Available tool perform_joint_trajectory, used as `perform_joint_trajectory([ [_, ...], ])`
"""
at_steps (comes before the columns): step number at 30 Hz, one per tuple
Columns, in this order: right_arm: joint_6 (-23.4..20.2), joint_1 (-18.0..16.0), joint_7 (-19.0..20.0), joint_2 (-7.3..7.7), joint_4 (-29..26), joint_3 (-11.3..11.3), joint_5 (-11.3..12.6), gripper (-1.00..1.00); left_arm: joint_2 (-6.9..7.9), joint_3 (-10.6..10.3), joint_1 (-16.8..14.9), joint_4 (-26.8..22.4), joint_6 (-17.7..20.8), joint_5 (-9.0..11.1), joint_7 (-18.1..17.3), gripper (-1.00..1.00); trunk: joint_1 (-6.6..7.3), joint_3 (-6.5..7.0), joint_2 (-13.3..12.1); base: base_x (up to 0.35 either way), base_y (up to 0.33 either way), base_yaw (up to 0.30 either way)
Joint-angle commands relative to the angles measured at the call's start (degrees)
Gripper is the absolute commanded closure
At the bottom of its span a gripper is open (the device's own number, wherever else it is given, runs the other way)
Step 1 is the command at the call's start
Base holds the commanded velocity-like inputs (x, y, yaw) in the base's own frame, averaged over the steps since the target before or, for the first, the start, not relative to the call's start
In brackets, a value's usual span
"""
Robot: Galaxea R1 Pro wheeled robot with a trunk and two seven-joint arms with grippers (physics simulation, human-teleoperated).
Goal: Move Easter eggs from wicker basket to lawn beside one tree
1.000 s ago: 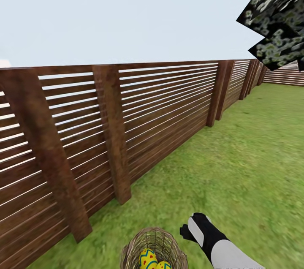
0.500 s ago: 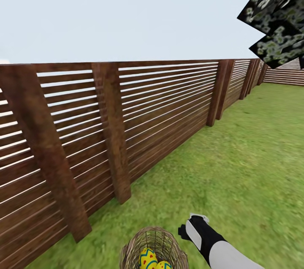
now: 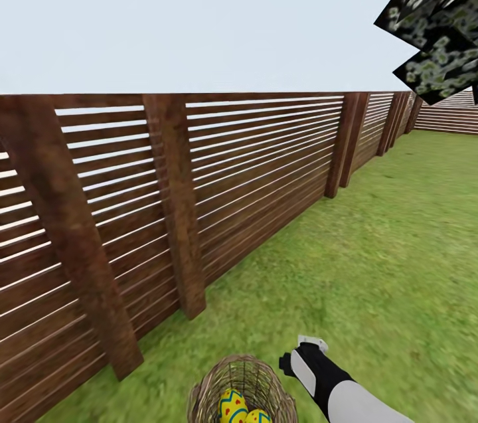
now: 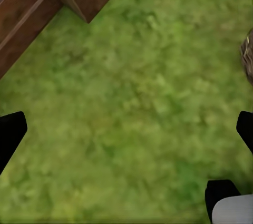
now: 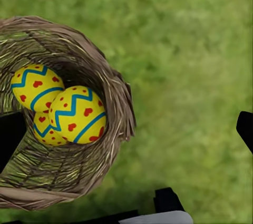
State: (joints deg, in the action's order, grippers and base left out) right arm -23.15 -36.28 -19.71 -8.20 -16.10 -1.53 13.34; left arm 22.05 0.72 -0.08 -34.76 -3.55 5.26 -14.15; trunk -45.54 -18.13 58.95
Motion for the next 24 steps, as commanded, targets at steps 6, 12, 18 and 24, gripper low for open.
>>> perform_joint_trajectory([
  [6,3.48,0.0,1.56,-0.23,2.95,-0.38,0.46,-1.0,0.01,1.92,-0.01,-0.28,0.41,0.7,-0.37,-1.0,-1.33,-1.15,2.47,0.0,0.0,0.0],
  [12,5.31,0.03,2.55,-0.66,4.62,-0.45,0.46,-1.0,0.08,9.15,0.34,-3.74,1.1,0.32,-2.79,-1.0,-2.65,-2.22,4.87,0.0,0.0,0.0],
  [18,5.71,0.02,2.72,-1.05,5.11,-0.47,0.46,-1.0,0.08,11.78,3.61,-9.08,2.31,0.38,-5.83,-1.0,-3.97,-3.3,7.28,0.0,0.0,0.0],
  [24,6.22,0.05,2.74,-1.25,5.29,-0.43,0.46,-1.0,0.02,14.9,8.23,-16.36,3.13,0.51,-6.45,-1.0,-5.28,-4.38,9.69,0.0,0.0,0.0],
])
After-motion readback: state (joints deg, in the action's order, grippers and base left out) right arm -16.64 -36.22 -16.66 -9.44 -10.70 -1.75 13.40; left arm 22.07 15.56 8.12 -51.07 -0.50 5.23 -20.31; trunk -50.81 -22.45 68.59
